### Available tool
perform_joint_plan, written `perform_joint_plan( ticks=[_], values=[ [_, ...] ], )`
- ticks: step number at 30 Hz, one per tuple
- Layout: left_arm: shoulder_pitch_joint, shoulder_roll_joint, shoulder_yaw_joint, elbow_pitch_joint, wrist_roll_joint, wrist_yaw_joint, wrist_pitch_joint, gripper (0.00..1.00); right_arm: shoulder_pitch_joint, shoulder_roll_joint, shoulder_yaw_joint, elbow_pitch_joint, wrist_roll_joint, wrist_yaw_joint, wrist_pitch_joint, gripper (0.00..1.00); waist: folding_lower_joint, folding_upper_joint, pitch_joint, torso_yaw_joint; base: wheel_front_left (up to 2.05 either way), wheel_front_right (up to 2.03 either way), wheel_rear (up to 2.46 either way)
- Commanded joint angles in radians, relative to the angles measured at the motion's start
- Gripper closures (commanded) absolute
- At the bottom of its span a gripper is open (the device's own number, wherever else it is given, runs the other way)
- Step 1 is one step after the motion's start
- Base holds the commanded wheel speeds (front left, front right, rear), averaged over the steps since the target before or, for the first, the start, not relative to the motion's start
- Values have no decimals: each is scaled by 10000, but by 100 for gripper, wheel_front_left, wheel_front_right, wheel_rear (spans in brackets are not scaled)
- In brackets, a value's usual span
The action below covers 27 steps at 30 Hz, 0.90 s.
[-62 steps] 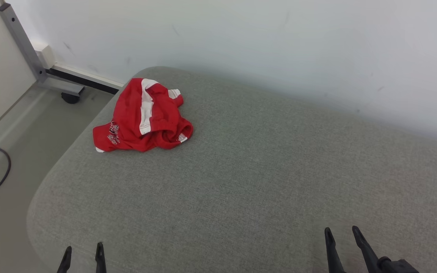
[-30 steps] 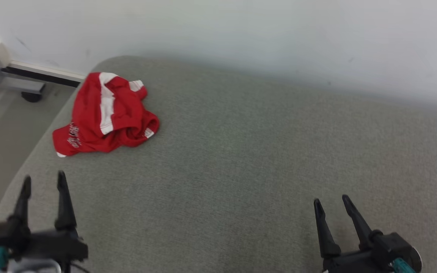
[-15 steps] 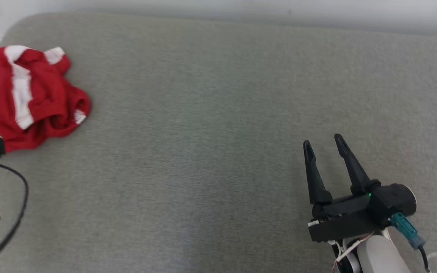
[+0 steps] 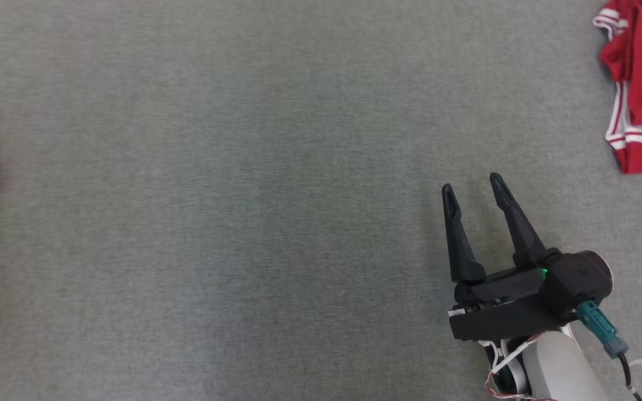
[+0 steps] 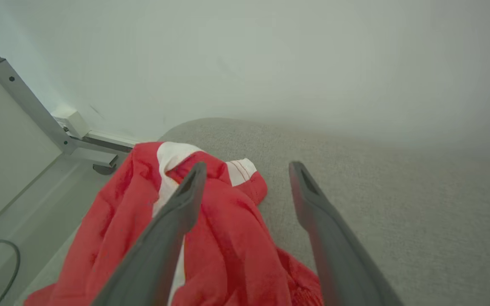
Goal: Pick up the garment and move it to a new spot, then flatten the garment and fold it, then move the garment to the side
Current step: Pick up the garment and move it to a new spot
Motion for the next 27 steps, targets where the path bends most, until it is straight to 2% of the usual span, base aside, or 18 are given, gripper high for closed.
perform_joint_plan(
  ticks=[1, 9, 10, 17, 23, 24, 25, 27],
  values=[
    [-151, 118, 81, 339, -115, 167, 420, 0, -86, 44, 0, -57, -43, 4, -13, 0, -2, -3, 228, -259, 0, 0, 0],
    [-409, 343, -46, 1398, -302, 477, 2628, 0, 10, 50, -48, -91, -140, 4, -13, 0, -2, -3, 191, -173, 0, 0, 0],
    [-409, 343, -46, 1398, -302, 477, 2628, 0, 10, 50, -48, -91, -140, 4, -13, 0, -2, -3, 191, -173, 0, 0, 0],
    [-627, 123, -156, 1863, -509, 1072, 4980, 0, 33, 53, -43, -30, -201, 4, -13, 0, -2, -3, 52, -106, 0, 0, 0],
    [-411, 138, -289, 1377, -515, 1232, 5544, 0, 20, 54, -31, -6, -196, 4, -13, 0, -2, -3, 12, -173, 0, 0, 0],
    [-360, 358, -196, 1459, -609, 1092, 5566, 69, 8, 53, -35, -14, -187, 4, -13, 0, -2, -3, 38, -198, 0, 0, 0],
    [-333, 489, -162, 1597, -668, 1026, 5631, 100, -17, 55, -37, -8, -179, 4, -13, 0, -2, -3, 48, -219, 0, 0, 0],
    [-268, 362, -264, 1750, -614, 990, 5566, 100, -29, 57, -56, 31, -161, 4, -13, 0, -2, -3, -2, -231, 0, 0, 0]
  ],
)
